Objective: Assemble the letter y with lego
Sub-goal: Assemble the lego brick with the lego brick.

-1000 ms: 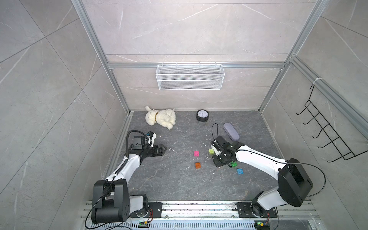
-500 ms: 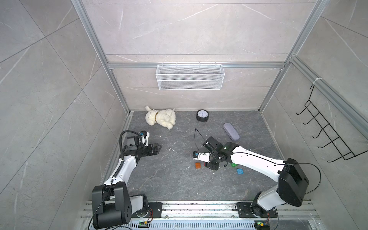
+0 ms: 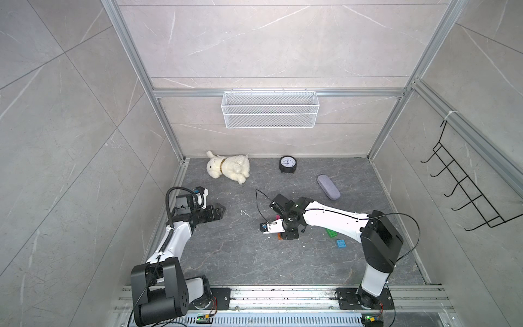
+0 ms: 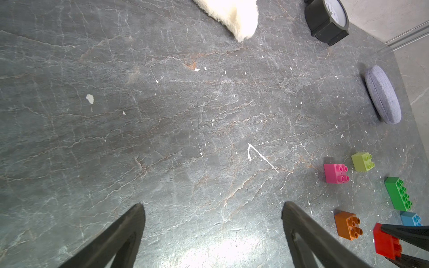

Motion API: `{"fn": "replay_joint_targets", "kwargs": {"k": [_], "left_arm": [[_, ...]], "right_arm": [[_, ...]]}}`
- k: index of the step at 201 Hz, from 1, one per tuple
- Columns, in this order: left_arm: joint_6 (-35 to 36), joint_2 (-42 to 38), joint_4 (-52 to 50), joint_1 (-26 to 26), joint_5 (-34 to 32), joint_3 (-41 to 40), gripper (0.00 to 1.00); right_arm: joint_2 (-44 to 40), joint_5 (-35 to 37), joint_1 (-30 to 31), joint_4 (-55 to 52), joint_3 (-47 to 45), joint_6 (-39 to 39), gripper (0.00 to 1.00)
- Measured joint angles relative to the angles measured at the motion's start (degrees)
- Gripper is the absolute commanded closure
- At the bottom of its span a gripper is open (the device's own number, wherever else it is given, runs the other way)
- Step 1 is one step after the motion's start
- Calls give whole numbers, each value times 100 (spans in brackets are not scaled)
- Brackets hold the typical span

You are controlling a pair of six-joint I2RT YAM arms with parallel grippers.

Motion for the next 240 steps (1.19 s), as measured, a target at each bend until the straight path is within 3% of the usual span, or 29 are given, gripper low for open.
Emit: {"fn": "replay_joint_targets", "kwargs": {"k": [110,240], "left_arm": [[0,17,-24,22,7,0,5],[0,83,-24,22,101,0,5]], "right_arm": [[699,348,26,-601,636,-376,70],[966,540,72,-859,931,-424,72]]}}
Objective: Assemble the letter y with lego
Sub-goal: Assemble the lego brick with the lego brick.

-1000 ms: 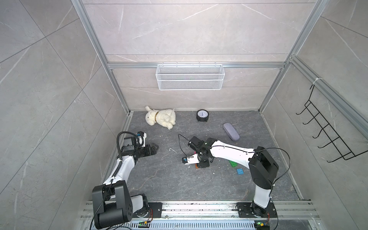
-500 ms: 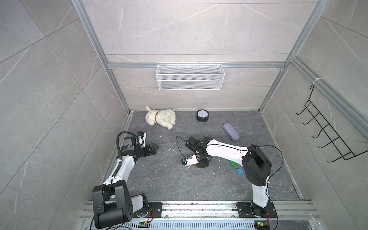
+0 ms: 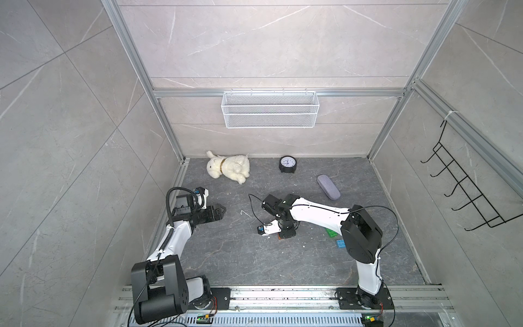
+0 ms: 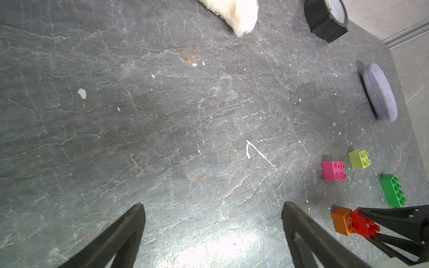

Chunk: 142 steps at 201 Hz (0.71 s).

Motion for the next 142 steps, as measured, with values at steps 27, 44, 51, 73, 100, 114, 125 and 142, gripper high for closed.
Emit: {"fn": "replay_joint_targets", "kwargs": {"k": [27,44,51,73,100,114,125,142], "left_arm": [[0,0,2,0,2,0,5],[0,0,2,0,0,0,5],[0,4,2,0,2,0,5],[0,28,2,0,2,0,5],[0,33,2,0,2,0,5],[0,33,2,0,2,0,5],[0,33,2,0,4,0,5],[0,33,2,0,4,0,5]], "right_arm": [[72,2,2,-105,101,-125,75],[129,4,2,-195,175,-229,78],[164,13,2,-245,225,-258,80],[321,74,24,-439,424,-271,85],[535,131,50,-737,726,-188,90],[675,155,61,-927,916,-90,92],[750,188,81,-1027,1014,-11,93],[807,238,109,-1108,1093,55,96]]}}
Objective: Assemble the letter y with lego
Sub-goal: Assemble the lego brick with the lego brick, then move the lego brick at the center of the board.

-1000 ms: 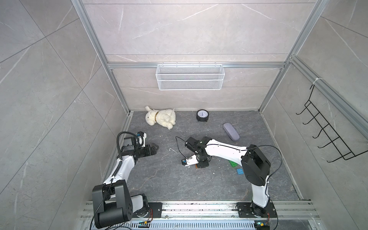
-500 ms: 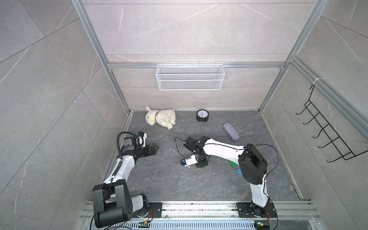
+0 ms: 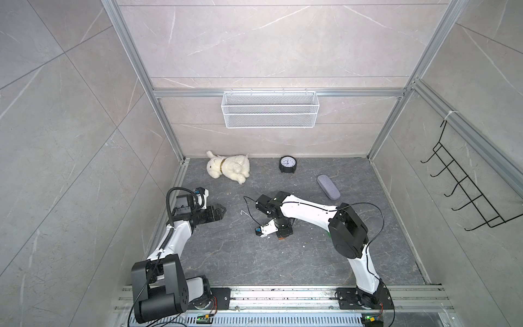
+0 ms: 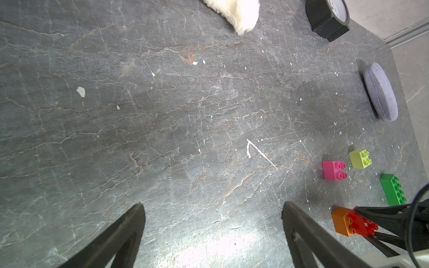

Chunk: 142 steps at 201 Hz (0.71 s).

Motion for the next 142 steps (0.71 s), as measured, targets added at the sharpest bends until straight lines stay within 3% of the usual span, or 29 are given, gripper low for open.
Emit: {"fn": "replay_joint_targets", "kwargs": {"k": [81,142], "left_arm": [[0,4,0,0,0,0,5],[-2,61,0,0,7,0,5]], "right_arm": [[125,26,9,-155,155,42,100],[-162,-4,-109,48,-236,109,100]]}}
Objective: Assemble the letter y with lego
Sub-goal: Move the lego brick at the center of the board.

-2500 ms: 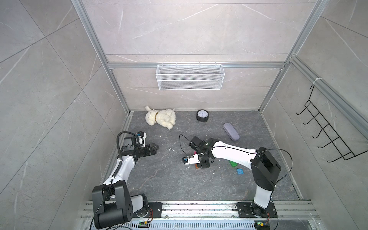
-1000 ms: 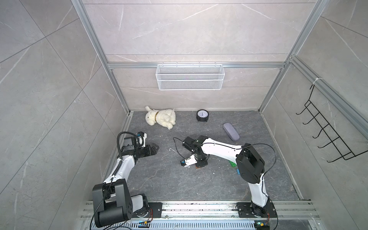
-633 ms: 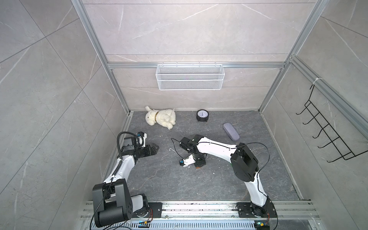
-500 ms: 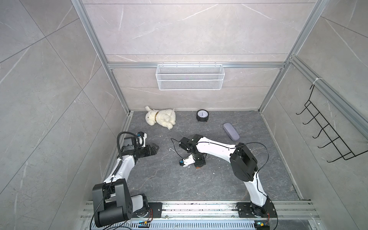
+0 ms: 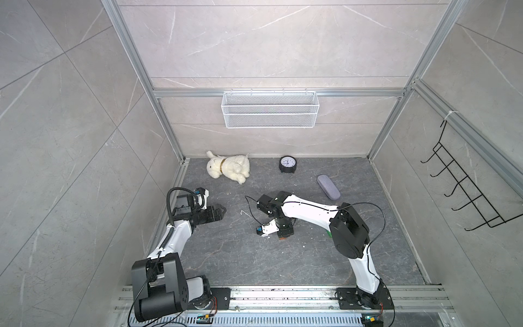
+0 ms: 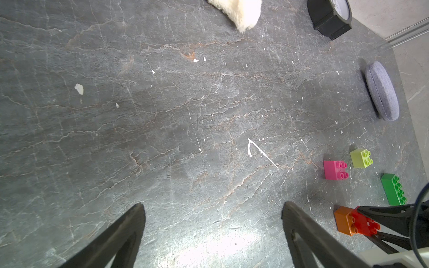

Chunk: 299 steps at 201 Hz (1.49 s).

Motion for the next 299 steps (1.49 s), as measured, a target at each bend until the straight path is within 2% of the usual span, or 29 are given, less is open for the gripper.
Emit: {"fn": "replay_joint_targets", "kwargs": {"k": [64,125,205,232,271,299], "left_arm": [[0,0,0,0,17,0,5],[-20,0,0,0,39,0,5],[-42,17,7,0,136,0,6],[-46,61,9,0,144,0,6],[-79,63,11,0,146,0,6],[-90,59,37,0,151,-26,6]], "right_arm": [[-92,44,-105,-44,-133,107,100],[-485,44,-396,-26,-758,238,99],[-638,42,-511,-7,-1012,389,91],[-640,26,-516,-2,-1012,450,82],[-647,7,-516,9,-1012,518,57],[-673,-107,-531,131,-1032,629,51]]}}
